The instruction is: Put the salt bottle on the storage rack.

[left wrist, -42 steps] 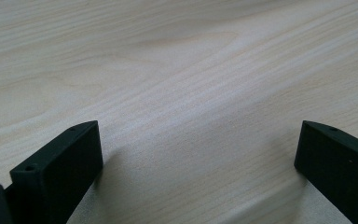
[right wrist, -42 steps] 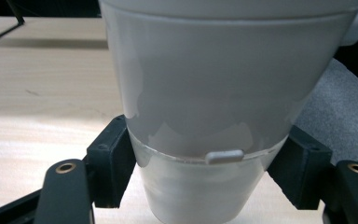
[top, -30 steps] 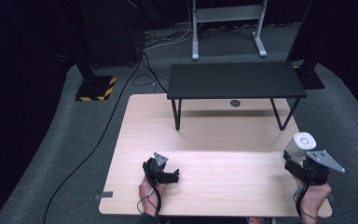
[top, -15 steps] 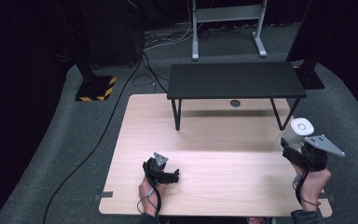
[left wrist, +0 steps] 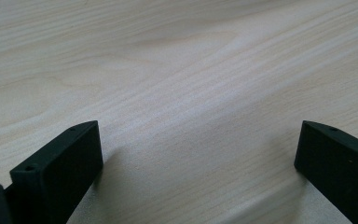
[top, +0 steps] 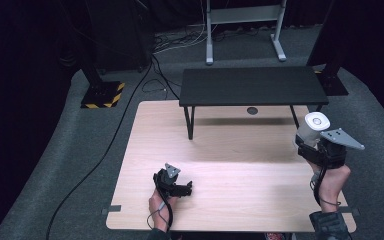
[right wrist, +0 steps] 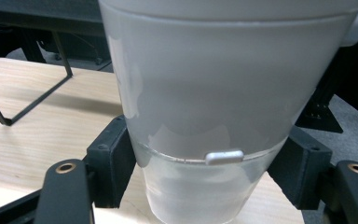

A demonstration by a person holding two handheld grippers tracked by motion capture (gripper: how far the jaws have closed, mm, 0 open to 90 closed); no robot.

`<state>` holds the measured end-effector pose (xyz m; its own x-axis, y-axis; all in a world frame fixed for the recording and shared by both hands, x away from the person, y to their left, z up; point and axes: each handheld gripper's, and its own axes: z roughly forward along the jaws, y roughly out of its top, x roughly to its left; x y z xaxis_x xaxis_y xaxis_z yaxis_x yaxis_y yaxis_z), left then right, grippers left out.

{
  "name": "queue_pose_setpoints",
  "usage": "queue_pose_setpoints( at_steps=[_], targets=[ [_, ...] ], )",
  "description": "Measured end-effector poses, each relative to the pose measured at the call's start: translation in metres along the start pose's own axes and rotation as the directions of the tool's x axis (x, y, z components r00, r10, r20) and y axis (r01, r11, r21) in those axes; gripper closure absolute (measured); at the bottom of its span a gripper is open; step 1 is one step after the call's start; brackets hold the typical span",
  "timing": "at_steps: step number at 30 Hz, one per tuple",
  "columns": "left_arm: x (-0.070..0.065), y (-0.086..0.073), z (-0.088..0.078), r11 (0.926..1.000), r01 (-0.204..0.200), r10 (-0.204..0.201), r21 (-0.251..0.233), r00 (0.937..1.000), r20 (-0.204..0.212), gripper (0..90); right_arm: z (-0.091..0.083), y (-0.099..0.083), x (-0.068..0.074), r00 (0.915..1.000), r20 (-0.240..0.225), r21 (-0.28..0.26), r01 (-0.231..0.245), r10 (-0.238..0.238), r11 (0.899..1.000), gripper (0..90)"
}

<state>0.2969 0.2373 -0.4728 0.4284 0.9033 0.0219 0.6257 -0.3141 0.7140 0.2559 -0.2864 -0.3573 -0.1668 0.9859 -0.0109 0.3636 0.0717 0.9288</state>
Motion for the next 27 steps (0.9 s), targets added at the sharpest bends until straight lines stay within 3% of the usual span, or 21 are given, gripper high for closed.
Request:
queue_pose_setpoints(
  at_steps=[16,27],
  targets=[
    [0.0,0.0,0.0,1.0,-0.002,0.002,0.001,1.0,0.003,0.2,0.022,0.033,0.011,0.9982,-0.037,0.01,0.048,-0.047,0.999,29.0],
    [0.001,0.0,0.0,1.0,-0.003,0.003,0.001,1.0,0.005,0.2,0.034,0.05,0.016,0.9967,-0.06,0.006,0.054,-0.053,0.999,29.0]
  ],
)
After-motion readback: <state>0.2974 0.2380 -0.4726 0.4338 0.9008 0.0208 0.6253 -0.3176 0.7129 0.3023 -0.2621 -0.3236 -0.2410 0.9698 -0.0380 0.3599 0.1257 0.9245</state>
